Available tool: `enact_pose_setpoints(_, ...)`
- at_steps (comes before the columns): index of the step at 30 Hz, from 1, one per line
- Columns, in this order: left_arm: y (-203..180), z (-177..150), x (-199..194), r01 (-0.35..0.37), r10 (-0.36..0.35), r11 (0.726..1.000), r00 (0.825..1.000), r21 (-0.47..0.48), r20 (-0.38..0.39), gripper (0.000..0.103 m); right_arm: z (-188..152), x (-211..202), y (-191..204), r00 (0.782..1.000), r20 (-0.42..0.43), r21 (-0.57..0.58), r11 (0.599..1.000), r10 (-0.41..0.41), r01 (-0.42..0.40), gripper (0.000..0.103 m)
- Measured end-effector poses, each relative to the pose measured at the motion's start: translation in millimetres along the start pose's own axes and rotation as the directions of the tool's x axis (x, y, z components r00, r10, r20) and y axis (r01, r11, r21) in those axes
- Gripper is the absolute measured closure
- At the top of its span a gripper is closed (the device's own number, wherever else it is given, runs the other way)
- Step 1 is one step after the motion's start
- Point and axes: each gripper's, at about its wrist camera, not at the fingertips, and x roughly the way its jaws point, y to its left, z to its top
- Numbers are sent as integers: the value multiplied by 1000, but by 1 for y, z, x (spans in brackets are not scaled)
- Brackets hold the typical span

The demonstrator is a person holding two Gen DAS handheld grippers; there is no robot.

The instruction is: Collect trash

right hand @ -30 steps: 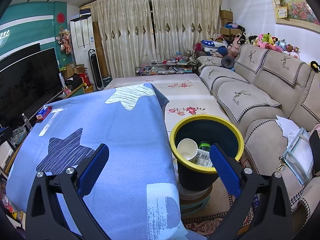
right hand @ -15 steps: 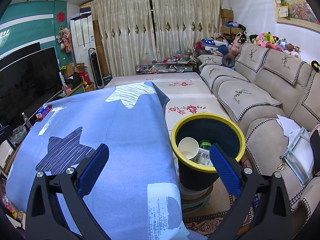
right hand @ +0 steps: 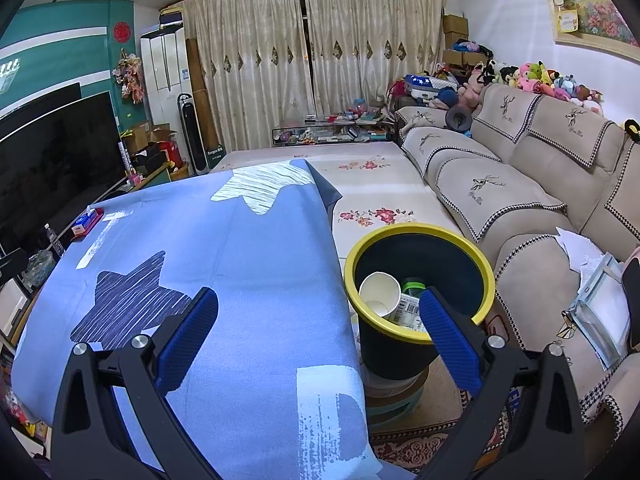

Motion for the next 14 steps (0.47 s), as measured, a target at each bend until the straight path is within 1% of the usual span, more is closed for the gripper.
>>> enact_pose_setpoints(1, -1, 2, 0, -1, 1, 1000, 1000, 12, 9, 5, -1, 0, 2, 1000, -2, 0, 1000, 1, -1, 7)
enact_pose_setpoints(2, -2, 5, 0, 15, -15, 1000, 1000, 24, 22, 5, -1, 1, 2, 1000, -4, 0, 1000, 2, -2, 7)
enact_pose_setpoints(4, 0, 13, 2, 44, -45, 999, 999, 22, 18, 5, 0, 4, 3, 1000, -10, -4, 1000, 2, -2, 7)
enact_pose_setpoints(6, 2, 19, 10, 47, -47, 999, 999, 23, 3, 5, 1, 7, 8, 1000, -17, -17, 1000, 2, -3, 7)
enact_pose_setpoints(8, 9, 25, 26, 18, -18, 1000, 999, 20, -31, 5, 5, 12, 11, 1000, -23, -28, 1000, 9, -10, 7)
enact_pose_setpoints(10, 21, 30, 50, -20, 21, 1000, 998, 15, -62, 5, 14, 21, 19, 999, -31, -42, 999, 32, -34, 7)
enact_pose_setpoints(12, 36, 32, 78, -78, 78, 997, 992, 2, -101, 5, 26, 32, 27, 998, -38, -57, 997, 54, -56, 7)
enact_pose_setpoints(14, 53, 35, 103, -105, 103, 994, 987, -8, -124, 5, 38, 54, 43, 997, -56, -83, 995, 57, -61, 7)
